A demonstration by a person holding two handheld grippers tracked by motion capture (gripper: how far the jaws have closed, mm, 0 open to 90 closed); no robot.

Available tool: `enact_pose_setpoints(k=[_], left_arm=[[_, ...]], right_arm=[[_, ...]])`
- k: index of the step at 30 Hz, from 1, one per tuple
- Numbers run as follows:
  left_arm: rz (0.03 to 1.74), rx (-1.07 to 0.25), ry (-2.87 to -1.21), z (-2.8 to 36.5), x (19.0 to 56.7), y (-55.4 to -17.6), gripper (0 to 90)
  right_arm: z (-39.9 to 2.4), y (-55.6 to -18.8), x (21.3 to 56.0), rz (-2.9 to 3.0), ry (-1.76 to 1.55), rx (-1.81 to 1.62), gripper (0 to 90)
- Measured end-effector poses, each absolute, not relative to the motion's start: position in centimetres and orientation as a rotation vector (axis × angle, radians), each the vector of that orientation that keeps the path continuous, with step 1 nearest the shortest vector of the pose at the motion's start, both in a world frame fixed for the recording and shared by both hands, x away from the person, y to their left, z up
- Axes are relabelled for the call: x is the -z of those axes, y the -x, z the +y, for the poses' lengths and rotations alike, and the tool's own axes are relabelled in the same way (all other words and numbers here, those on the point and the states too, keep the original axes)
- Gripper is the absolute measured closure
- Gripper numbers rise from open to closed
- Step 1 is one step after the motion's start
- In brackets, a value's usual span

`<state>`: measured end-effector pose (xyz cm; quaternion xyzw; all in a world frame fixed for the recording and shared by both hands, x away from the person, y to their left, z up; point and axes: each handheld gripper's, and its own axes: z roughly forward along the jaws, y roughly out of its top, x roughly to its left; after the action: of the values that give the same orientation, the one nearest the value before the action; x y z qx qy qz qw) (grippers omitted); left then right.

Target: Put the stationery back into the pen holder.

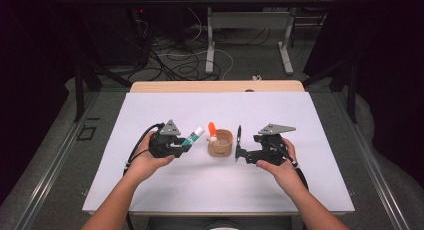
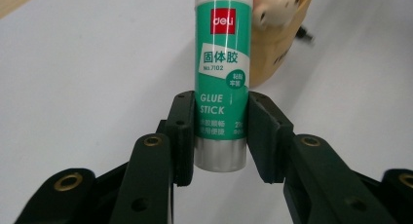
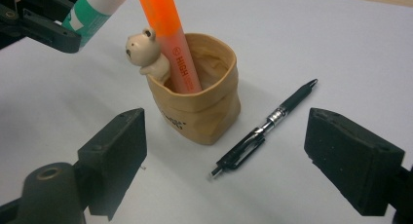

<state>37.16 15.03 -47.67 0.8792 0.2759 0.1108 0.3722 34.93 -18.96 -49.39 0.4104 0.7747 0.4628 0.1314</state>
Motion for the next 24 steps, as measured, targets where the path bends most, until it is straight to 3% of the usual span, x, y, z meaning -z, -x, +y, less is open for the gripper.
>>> enact_pose_setpoints(k=[18, 24], left_arm=[[0.702, -0.249, -1.979, 13.0, 46.3, -36.8, 65.7], [0.69, -0.238, -1.947, 11.7, 46.5, -36.7, 65.7]], right_arm=[[-18.1, -35.0, 47.7, 2.122, -1.222, -1.653, 15.0], [-17.9, -35.2, 47.0, 2.017, -1.207, -1.806, 29.0]])
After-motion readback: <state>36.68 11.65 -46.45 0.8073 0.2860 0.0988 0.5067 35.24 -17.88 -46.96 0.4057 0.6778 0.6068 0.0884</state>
